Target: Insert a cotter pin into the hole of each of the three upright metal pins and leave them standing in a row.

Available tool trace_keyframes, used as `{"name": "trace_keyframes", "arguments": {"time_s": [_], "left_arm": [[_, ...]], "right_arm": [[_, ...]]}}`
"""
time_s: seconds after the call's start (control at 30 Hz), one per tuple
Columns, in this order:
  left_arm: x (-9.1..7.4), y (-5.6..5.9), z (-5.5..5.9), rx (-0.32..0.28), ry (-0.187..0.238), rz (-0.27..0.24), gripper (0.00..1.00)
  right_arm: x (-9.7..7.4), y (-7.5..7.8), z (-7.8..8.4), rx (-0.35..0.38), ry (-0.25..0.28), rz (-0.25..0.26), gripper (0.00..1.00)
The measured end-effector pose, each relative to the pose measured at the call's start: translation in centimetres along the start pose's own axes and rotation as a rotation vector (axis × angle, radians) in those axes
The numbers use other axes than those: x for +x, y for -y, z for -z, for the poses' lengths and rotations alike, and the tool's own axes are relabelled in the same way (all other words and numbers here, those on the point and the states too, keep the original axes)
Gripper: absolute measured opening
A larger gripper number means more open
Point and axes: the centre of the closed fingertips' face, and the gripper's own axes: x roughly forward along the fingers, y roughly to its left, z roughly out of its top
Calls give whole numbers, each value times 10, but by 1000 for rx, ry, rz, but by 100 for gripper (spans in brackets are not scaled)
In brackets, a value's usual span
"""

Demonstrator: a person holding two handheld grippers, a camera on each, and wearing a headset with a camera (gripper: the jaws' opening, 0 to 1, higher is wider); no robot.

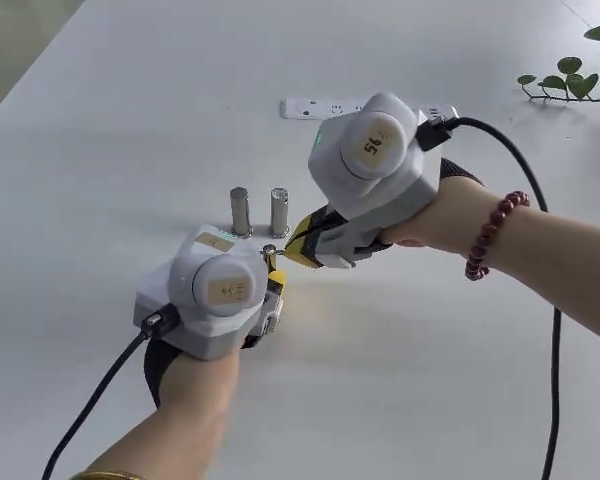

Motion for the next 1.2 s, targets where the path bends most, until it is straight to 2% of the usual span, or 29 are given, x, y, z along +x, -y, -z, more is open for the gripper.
{"name": "trace_keyframes", "arguments": {"time_s": [0.4, 0.47, 0.57, 1.2], "left_arm": [[1, -1, 1, -1, -6, -6, 7], [1, -1, 3, -12, -17, -16, 7], [1, -2, 15, -15, -68, -16, 8], [-1, -1, 15, -22, -62, 4, 11]], "right_arm": [[2, -3, -1, 3, -1, -7, 0], [3, -2, -2, 8, -1, -10, 0], [2, -3, 1, 2, -7, -8, 0], [-1, -6, 7, 27, -16, -5, 0]]}}
